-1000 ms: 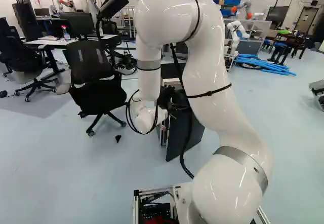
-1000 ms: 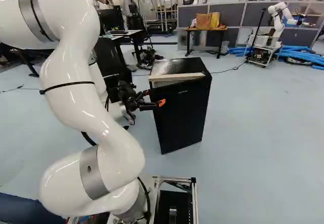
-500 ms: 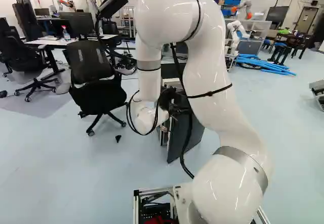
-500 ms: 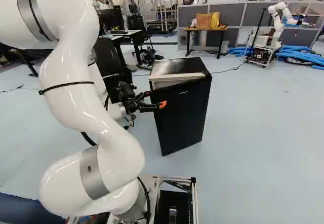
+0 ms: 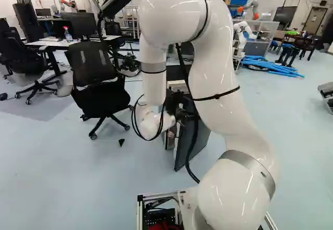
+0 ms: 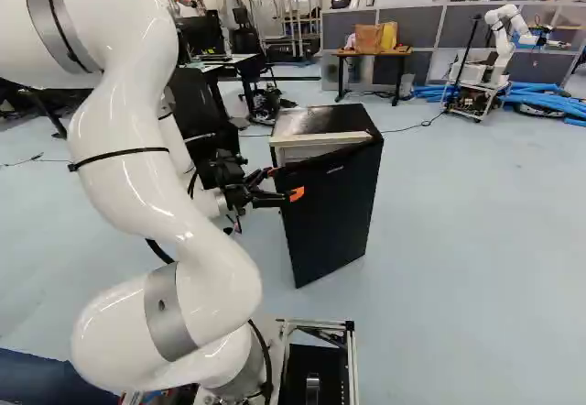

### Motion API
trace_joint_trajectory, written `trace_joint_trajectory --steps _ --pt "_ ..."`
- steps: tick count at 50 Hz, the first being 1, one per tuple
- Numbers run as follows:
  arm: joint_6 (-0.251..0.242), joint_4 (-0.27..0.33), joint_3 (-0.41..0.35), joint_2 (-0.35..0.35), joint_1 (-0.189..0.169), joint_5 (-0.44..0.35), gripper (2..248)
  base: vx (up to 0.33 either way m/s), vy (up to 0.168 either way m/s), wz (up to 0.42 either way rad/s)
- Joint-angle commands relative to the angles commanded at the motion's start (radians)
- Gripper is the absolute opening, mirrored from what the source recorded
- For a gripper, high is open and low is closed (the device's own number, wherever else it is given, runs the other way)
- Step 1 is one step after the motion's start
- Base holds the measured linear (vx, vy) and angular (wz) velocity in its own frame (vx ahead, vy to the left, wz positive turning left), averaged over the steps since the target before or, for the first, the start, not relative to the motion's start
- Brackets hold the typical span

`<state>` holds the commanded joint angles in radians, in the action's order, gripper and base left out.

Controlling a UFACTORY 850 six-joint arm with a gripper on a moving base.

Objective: Grab a drink from the fridge

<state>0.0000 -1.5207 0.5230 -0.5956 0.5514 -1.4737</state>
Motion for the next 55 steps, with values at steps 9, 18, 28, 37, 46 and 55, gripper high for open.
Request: trace_joint_trajectory --steps 9,18,28,37,46,55 --pt "0.0 -0.029 -0.012 0.004 0.0 -0.005 247 0.0 0.0 0.0" --pt "0.0 -0.061 -0.025 0.008 -0.002 -0.01 247 0.0 0.0 0.0" --pt "0.0 -0.096 -0.039 0.012 -0.006 -0.012 247 0.0 0.0 0.0" --pt "0.0 -0.13 -0.051 0.015 -0.011 -0.012 247 0.0 0.0 0.0" --pt "0.0 -0.166 -0.062 0.017 -0.019 -0.012 247 0.0 0.0 0.0" --pt "0.0 -0.203 -0.072 0.019 -0.031 -0.012 247 0.0 0.0 0.0"
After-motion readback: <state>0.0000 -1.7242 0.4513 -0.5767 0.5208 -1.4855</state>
